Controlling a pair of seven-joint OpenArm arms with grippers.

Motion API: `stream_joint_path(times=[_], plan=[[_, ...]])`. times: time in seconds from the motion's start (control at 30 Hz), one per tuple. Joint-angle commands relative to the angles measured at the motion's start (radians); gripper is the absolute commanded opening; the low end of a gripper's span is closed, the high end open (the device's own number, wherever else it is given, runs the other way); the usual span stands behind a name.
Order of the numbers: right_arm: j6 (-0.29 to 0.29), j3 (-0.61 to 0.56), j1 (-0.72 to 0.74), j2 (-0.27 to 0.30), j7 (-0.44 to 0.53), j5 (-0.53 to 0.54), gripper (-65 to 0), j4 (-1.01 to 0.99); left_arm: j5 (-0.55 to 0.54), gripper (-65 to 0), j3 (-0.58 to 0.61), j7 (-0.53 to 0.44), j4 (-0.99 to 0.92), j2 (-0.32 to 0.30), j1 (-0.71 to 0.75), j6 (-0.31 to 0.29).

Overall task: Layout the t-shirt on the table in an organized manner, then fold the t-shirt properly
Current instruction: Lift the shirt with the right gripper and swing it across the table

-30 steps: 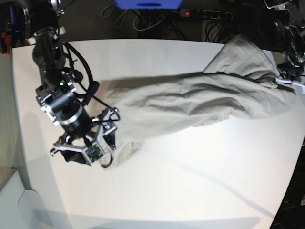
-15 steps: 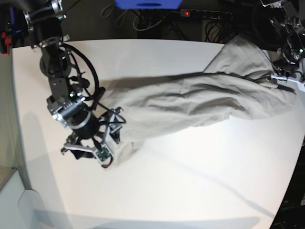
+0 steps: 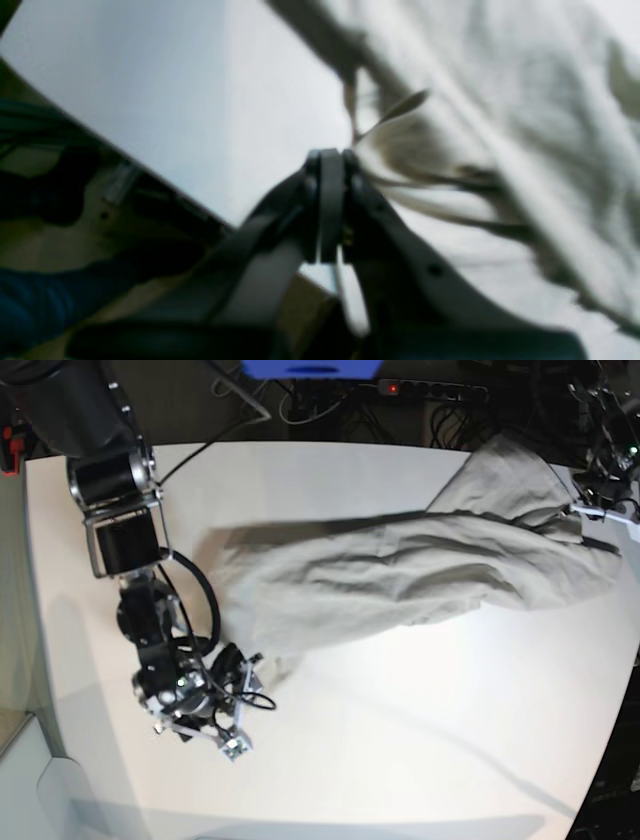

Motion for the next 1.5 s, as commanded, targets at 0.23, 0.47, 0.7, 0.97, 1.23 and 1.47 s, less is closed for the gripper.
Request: stream_joint_path(times=[0.23, 0.47, 0.7, 0.97, 1.23, 1.47], plan=[[0.009, 0.006, 0.069, -0.007, 0.161, 0.006, -21.4, -0.192, -0.006, -64.5, -0.06, -0.019, 0.095, 0.045, 0.034, 0.004], [0.009, 0.004, 0.069, -0.007, 0.224, 0.006, -25.7, -0.303, -0.006, -64.5, -0.088, -0.019, 0.101, 0.06, 0.047, 0.004], [0.01, 0.001, 0.081, -0.005, 0.266, 0.004, -65.0, -0.306, -0.006, -64.5, -0.091, -0.019, 0.101, 0.076, 0.055, 0.004], [0.009, 0.073, 0.204, 0.022, 0.226, 0.004, -65.0, -0.235, -0.006, -64.5, -0.091, -0.019, 0.101, 0.08, 0.07, 0.004], [0.014, 0.184, 0.225, 0.019, 0.105, 0.006, -65.0, 0.164, -0.006, -64.5, -0.089, -0.019, 0.101, 0.08, 0.066, 0.004], [0.015, 0.182, 0.227, 0.019, -0.007, 0.007, -65.0, 0.46, -0.006, -64.5, -0.085, -0.019, 0.101, 0.08, 0.061, 0.004]])
